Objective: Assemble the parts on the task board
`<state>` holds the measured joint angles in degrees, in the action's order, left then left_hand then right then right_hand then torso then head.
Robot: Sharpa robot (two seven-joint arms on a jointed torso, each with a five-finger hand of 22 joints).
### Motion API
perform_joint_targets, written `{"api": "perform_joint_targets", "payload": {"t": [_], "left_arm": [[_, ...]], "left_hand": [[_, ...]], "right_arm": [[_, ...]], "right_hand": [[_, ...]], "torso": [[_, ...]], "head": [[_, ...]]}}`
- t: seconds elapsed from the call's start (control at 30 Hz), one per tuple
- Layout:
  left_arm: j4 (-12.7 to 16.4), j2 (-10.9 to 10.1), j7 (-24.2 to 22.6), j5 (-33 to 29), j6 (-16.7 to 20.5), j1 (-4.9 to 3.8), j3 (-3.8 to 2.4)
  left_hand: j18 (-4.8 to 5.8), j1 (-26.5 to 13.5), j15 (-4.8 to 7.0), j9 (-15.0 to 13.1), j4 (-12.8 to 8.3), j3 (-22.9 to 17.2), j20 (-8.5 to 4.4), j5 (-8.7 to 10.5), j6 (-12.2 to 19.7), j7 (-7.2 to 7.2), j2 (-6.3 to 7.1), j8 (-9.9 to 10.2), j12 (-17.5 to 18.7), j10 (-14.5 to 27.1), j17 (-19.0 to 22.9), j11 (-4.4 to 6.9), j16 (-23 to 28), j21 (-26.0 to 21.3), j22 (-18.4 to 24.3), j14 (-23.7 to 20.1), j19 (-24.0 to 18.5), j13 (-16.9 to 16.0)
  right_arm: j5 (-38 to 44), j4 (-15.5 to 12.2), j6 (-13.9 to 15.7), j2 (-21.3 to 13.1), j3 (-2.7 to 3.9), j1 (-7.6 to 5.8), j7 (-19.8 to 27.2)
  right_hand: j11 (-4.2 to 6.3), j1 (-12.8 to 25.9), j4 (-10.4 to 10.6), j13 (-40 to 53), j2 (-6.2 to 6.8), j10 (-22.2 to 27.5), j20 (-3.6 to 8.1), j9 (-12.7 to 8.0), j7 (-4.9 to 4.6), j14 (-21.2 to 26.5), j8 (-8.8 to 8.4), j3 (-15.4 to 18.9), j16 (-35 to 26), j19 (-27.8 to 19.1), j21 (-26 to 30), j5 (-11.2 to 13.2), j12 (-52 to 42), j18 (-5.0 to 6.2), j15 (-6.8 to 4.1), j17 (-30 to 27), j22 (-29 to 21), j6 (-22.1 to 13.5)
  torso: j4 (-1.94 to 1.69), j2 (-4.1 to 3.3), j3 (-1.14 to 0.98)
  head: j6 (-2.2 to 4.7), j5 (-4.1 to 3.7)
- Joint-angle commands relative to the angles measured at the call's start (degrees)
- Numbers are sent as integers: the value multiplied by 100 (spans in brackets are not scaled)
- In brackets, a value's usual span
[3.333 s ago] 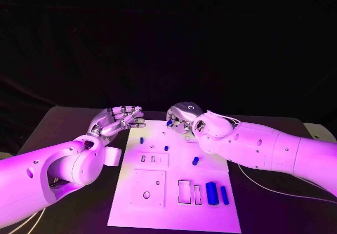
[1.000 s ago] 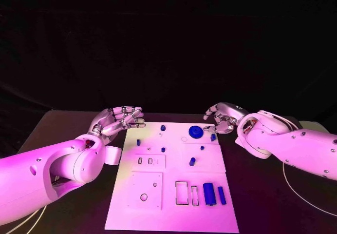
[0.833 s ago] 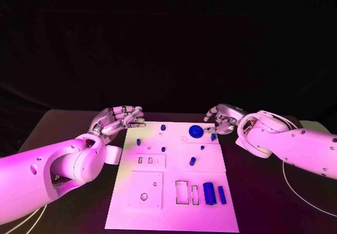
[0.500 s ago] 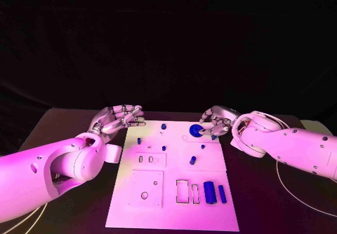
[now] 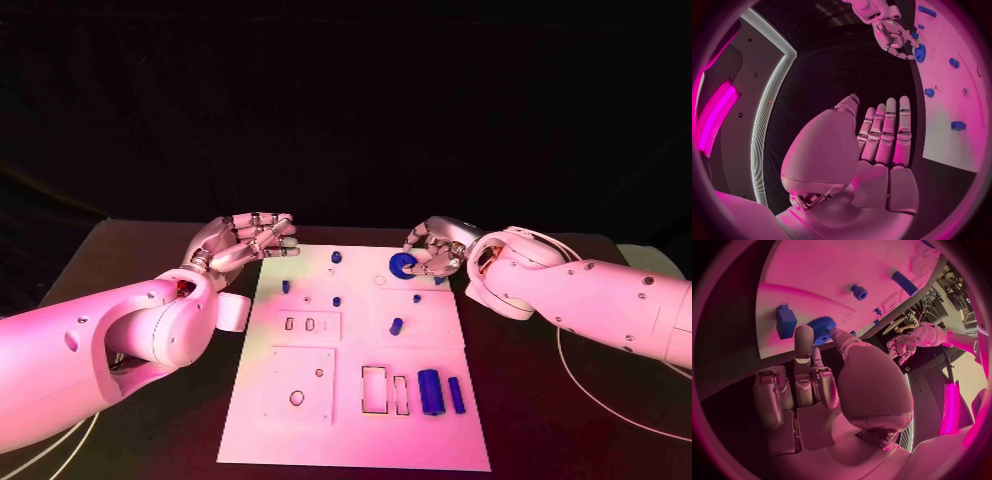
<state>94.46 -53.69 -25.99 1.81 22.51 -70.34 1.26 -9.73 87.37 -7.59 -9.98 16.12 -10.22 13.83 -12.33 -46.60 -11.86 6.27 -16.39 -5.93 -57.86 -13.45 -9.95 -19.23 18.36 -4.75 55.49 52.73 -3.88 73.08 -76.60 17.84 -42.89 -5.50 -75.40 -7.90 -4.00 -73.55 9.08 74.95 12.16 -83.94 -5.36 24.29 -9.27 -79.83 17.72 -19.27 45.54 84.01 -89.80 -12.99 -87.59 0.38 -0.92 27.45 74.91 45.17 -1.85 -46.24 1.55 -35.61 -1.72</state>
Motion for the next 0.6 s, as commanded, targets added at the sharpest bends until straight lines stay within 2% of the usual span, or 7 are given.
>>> {"api": "perform_joint_targets", "payload": {"t": [0.03, 0.33, 0.6], "left_arm": [[4, 13, -24, 22, -113, -8, -5], [-2, 15, -16, 22, -118, -8, -5], [-11, 9, -10, 22, -119, -7, -5]], "left_hand": [[-82, -14, -5, 6, 7, -33, -1, 28, 0, -129, 30, 22, 30, -18, -9, -29, 23, -9, 10, 6, 29, 6], [-83, -12, -1, 7, 5, -47, -1, 28, -6, -123, 30, 22, 40, -29, -15, -24, 32, -14, 16, 2, 33, 5], [-83, -9, -1, 7, 4, -52, -1, 27, -7, -122, 28, 23, 43, -31, -16, -23, 34, -15, 17, 2, 34, 5]], "right_arm": [[149, 27, -124, 28, -7, 11, -39], [252, 74, -191, 85, -18, 55, -75], [360, 74, -275, 83, -20, 72, -133]], "right_hand": [[-18, -55, -35, 1287, -22, -414, -36, 9, 11, -8, 45, 5, 18, 599, -20, 11, -40, -38, 43, -10, 1509, -32], [-16, -141, -79, 1323, -61, -442, -37, 15, 12, -4, 82, -55, 21, 599, -20, 19, -73, -38, 42, -14, 1509, 4], [-12, -201, -122, 1462, -79, -567, -35, 20, 17, -1, 123, -120, 24, 599, -20, 21, -202, -38, 38, -18, 1509, 66]], "torso": [[7, 0, -1], [-6, -3, -5], [4, -1, -5]], "head": [[-7, 5], [-34, 12], [-45, 26]]}}
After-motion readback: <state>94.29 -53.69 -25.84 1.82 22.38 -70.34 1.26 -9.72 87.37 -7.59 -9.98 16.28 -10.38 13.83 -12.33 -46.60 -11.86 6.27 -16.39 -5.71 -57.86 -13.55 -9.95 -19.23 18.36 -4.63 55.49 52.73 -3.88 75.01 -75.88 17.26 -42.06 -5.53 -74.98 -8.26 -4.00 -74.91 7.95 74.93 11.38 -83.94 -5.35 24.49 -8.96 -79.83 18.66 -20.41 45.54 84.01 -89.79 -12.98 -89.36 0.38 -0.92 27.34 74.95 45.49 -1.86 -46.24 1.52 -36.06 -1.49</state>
